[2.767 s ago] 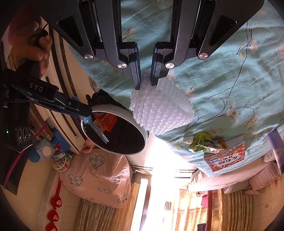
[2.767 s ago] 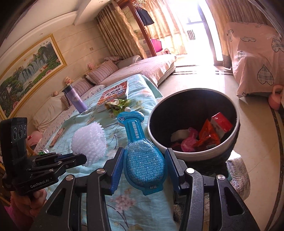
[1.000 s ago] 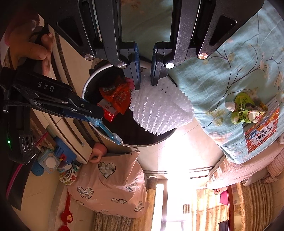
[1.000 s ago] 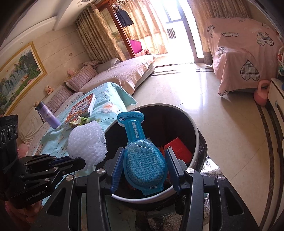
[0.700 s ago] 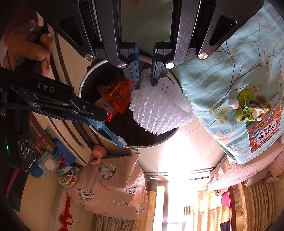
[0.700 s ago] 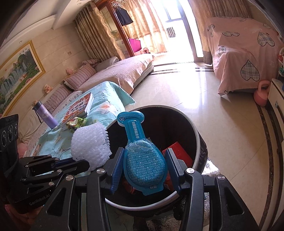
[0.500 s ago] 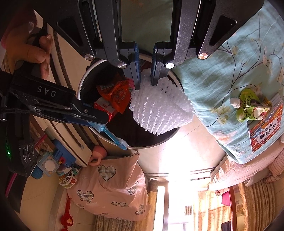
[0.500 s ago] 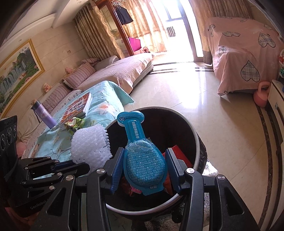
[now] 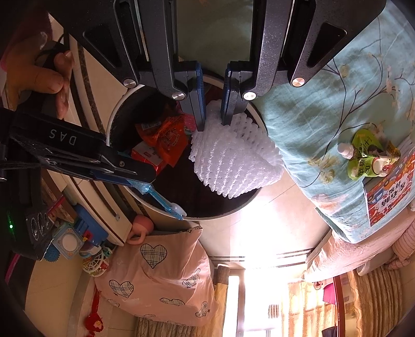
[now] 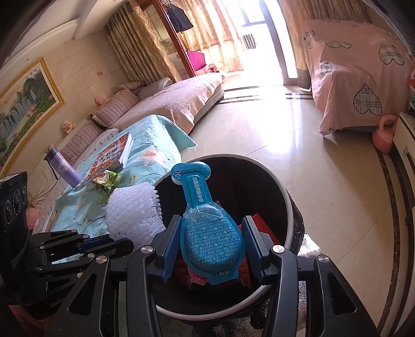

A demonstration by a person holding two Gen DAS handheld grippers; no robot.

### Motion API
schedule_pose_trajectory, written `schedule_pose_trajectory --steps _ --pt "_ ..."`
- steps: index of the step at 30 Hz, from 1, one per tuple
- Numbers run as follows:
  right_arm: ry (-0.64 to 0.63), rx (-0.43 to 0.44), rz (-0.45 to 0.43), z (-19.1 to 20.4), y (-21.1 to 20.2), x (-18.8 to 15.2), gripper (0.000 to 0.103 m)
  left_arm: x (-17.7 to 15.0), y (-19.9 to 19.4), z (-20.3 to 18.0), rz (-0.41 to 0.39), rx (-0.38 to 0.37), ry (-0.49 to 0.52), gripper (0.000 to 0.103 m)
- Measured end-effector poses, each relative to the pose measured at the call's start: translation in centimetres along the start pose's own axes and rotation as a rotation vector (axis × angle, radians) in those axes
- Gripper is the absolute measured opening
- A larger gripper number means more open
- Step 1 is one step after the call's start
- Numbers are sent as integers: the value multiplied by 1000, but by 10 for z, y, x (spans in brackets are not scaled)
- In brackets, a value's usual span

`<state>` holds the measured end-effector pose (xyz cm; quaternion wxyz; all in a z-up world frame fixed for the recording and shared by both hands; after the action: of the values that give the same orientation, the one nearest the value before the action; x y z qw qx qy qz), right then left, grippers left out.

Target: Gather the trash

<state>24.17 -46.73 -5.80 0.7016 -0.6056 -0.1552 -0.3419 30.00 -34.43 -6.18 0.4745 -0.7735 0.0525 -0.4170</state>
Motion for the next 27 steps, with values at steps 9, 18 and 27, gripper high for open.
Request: schedule_pose_trajectory --steps 9,18,27 --pt "50 15 -19 -8 -9 3 60 -2 -17 3 -32 33 0 61" --pt "36 30 -109 19 -47 -17 89 -52 -67 37 -105 40 -146 75" --pt "34 169 -137 88 -84 -82 101 -140 -150 79 -221 136 -319 79"
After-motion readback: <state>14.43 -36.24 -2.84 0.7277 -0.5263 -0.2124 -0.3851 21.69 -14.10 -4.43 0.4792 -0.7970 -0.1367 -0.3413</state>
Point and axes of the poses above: each gripper's, at about its wrist camera, not at the fingertips, and y roughly the way its jaws point, z to its left, x to its top, the point moved 5 cm from there along y, roughly the way its jaws point, and after that the axes turned 8 degrees about -x, right-handed, at the moved point
